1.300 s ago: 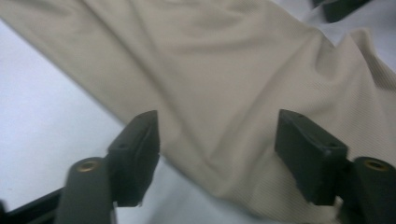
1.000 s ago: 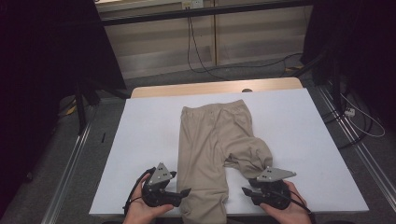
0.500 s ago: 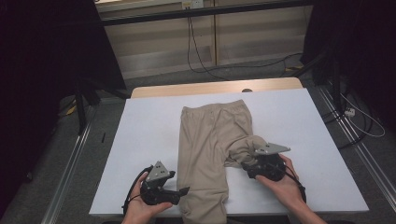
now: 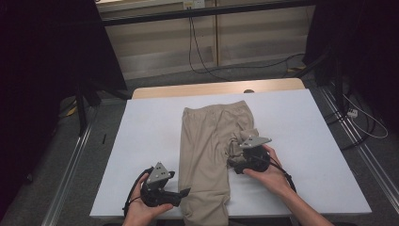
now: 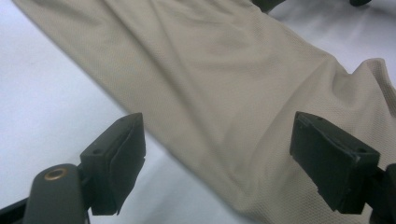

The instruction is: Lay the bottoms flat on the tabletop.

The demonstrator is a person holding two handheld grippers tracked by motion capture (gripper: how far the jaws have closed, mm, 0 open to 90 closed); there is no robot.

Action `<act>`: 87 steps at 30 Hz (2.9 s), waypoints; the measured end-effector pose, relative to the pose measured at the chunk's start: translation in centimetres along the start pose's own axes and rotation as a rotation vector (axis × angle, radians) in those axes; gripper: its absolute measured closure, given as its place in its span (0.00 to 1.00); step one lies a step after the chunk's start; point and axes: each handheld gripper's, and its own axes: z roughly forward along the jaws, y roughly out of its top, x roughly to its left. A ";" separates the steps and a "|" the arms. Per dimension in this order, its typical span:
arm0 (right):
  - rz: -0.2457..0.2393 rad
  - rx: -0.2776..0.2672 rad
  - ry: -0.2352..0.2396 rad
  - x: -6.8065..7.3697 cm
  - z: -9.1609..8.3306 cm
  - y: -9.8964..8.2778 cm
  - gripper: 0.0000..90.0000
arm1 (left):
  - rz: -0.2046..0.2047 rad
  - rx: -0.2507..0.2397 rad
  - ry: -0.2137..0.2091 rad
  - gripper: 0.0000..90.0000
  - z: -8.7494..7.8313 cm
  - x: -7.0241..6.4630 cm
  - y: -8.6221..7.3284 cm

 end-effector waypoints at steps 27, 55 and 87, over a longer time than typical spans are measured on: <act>0.068 -0.092 -0.004 -1.0 -10.6 -3.5 0.84 | -0.002 0.002 0.020 0.21 -0.2 0.2 0.0; -0.017 0.049 0.098 2.1 -6.9 -4.0 0.21 | 0.003 -0.015 0.036 0.20 -0.3 0.3 0.0; -0.022 0.086 0.200 7.4 -12.4 -8.2 0.83 | 0.016 -0.014 0.009 0.20 0.4 0.4 0.7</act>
